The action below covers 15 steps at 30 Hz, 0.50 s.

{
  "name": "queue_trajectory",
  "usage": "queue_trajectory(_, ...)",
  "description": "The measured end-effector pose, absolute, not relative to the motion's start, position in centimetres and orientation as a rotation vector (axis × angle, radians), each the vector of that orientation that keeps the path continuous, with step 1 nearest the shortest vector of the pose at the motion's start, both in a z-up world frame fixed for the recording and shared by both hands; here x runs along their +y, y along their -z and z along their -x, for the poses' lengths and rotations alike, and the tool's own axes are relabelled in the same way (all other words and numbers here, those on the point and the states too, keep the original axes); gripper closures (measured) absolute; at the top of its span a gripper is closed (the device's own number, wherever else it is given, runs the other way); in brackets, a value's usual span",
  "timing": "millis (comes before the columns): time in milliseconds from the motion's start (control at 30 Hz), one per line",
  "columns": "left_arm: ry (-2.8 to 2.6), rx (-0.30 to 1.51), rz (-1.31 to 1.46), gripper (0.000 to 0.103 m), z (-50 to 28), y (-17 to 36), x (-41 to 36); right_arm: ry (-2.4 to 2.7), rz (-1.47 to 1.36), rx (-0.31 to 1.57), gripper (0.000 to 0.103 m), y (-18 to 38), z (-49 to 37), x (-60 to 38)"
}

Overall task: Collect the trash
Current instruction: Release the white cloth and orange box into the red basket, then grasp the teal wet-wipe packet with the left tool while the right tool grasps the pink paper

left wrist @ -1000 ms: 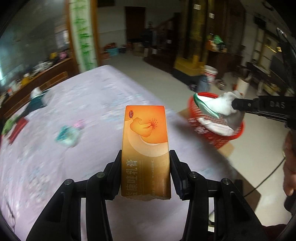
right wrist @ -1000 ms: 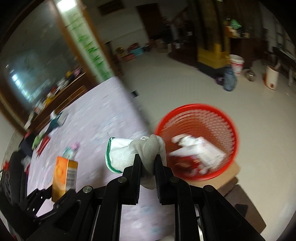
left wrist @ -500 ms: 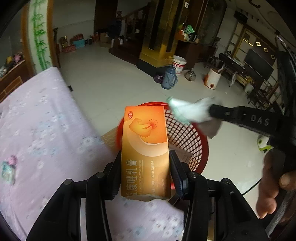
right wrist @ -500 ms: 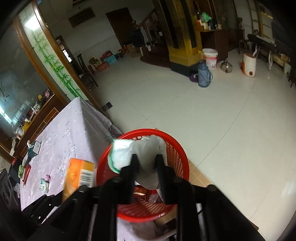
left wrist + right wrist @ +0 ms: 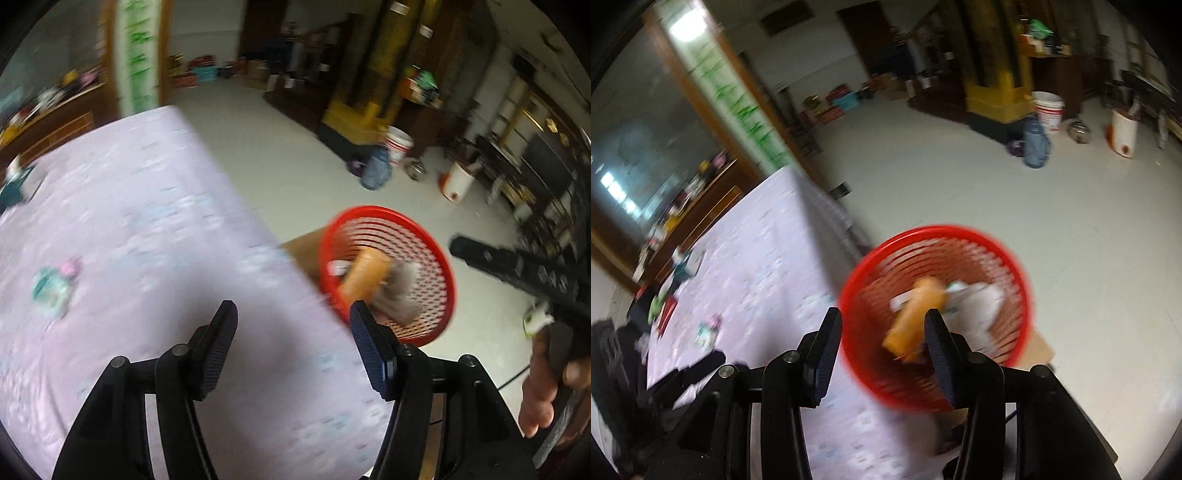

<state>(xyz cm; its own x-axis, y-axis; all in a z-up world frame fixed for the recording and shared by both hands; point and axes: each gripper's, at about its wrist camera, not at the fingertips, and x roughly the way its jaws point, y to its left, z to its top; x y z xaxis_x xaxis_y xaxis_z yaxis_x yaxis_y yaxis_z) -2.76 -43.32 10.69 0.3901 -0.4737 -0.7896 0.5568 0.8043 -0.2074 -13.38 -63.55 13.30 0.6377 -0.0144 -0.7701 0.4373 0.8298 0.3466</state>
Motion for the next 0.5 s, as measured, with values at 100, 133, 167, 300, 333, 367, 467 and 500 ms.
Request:
queue_trajectory(100, 0.561, 0.994, -0.012, 0.041, 1.1, -10.6, -38.2, 0.2, -0.525, 0.874, 0.053, -13.2, 12.2, -60.2)
queue_trajectory(133, 0.518, 1.009, 0.02, 0.041, 0.3, -10.5, -36.3, 0.179, -0.513, 0.882, 0.053, -13.2, 11.7, -58.9)
queue_trajectory(167, 0.478, 1.024, 0.055, 0.041, -0.5, -10.2, -34.4, 0.16, -0.503, 0.889, 0.053, -13.1, 11.4, -57.8)
queue_trajectory(300, 0.307, 1.07, 0.193, 0.041, -3.8, -9.0, -27.3, 0.11, -0.474, 0.912, 0.053, -12.9, 10.7, -54.6)
queue_trajectory(333, 0.273, 1.086, 0.241, 0.041, -4.9, -8.5, -25.6, 0.103, -0.465, 0.918, 0.053, -12.9, 10.5, -53.9)
queue_trajectory(367, 0.243, 1.106, 0.293, 0.041, -5.9, -7.9, -24.0, 0.099, -0.46, 0.924, 0.053, -12.8, 10.3, -53.3)
queue_trajectory(467, 0.178, 1.168, 0.419, 0.041, -8.8, -6.1, -20.7, 0.095, -0.454, 0.935, 0.053, -12.6, 10.3, -52.9)
queue_trajectory(500, 0.161, 1.176, 0.446, 0.041, -9.4, -5.7, -20.0, 0.097, -0.454, 0.938, 0.053, -12.5, 10.3, -52.9)
